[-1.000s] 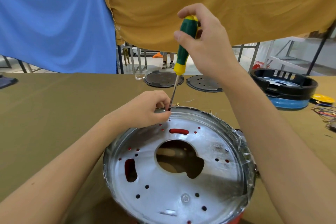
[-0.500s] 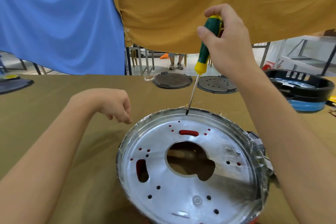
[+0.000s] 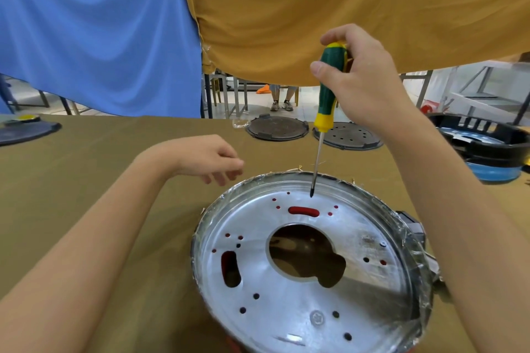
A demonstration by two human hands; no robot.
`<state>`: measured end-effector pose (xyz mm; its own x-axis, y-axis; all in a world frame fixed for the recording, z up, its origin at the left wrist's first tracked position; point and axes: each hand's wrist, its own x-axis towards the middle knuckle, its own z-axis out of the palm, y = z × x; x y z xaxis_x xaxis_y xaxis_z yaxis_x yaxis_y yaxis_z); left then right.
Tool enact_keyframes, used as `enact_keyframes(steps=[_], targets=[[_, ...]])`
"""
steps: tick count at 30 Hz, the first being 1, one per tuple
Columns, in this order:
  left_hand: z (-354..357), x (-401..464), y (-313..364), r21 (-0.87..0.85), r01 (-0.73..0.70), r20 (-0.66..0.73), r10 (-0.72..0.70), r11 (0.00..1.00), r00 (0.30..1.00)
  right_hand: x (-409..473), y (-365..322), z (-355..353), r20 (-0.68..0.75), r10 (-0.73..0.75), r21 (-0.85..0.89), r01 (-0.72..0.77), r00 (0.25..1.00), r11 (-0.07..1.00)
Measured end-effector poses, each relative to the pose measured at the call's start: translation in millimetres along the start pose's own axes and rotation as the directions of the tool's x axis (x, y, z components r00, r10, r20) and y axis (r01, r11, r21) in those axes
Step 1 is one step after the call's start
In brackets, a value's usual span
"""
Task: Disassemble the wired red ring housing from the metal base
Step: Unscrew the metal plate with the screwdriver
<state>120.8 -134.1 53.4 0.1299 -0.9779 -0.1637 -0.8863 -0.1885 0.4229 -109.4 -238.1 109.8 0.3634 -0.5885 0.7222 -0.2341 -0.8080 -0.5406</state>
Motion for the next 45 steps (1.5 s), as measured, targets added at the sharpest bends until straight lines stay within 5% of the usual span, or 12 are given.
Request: enact_keyframes(steps=[2,6,10,18,23,29,37,40,45], targets=[[11,-1,17,-0.101,-0.071,0.027,0.075,0.992,0.997,0,0,-1,-0.003,0.001,-0.006,-0.001,1.0,1.0],[38,10,29,0.11,-0.113,0.095,0.103,0.987,0.99,-1,0,-3,0.007,0.009,-0.016,-0.009,1.0,1.0],[30,3,30,0.093,-0.012,0.076,0.005,0.996,0.997,-1,0,-6,0.035,0.007,-0.03,-0.005,0.999,1.0],[12,-9,31,0.069,0.276,0.304,-0.284,0.959,0.909,0,-1,-9,0.036,-0.001,-0.047,0.003,0.999,0.999],[7,-13,39,0.107,0.351,0.281,-0.367,0.93,0.887,0,0,-11,0.033,-0.002,-0.046,0.003,0.999,0.999],[-13,-26,22,-0.048,0.305,0.191,-0.291,0.951,0.937,0,-2,-13,0.01,-0.007,-0.034,0.007,1.0,0.999],[-8,-29,30,0.274,0.36,0.298,-0.434,0.892,0.85,1,0,-12,0.002,-0.018,-0.051,0.018,1.0,0.999],[-2,-20,29,0.266,0.319,0.206,-0.377,0.91,0.903,1,1,-11,0.008,-0.021,-0.054,0.022,1.0,0.998],[26,-1,35,0.25,0.018,0.053,-0.033,0.968,0.998,0,3,-8,0.021,-0.021,-0.063,0.022,1.0,0.998]])
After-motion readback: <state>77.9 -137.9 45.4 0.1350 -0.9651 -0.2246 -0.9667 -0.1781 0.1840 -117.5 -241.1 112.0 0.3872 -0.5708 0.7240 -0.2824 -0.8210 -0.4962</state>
